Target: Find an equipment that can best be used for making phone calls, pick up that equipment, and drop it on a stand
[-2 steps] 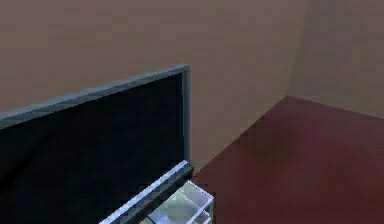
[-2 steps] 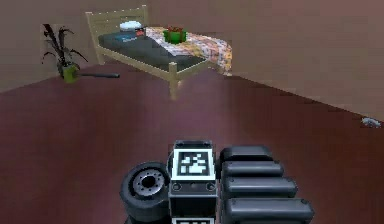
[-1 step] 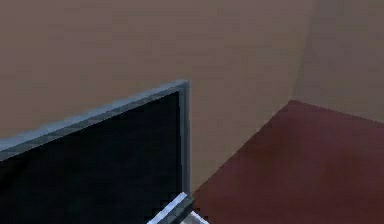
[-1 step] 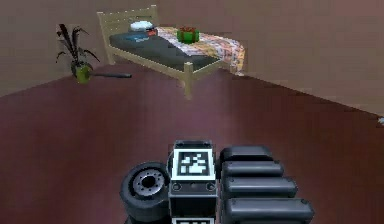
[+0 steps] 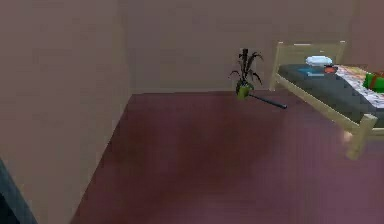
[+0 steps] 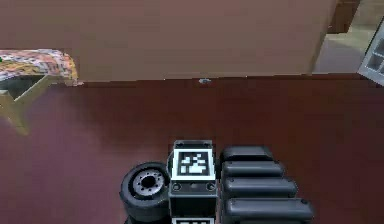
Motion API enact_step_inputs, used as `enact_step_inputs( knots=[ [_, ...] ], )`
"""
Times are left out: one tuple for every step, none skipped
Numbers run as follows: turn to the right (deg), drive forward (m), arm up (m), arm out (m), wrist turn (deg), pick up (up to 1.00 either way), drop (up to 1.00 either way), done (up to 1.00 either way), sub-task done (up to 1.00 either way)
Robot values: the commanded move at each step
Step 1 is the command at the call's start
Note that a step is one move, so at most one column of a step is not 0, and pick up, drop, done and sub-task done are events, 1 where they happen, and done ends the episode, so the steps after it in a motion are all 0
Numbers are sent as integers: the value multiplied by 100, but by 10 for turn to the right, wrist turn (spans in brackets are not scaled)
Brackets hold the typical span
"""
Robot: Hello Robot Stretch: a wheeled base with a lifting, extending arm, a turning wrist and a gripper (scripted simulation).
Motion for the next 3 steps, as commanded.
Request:
enact_step_inputs(
  knots=[
    [450,0,0,0,0,0,0,0,0],
    [390,0,0,0,0,0,0,0,0],
    [0,35,0,0,0,0,0,0,0]
  ],
)
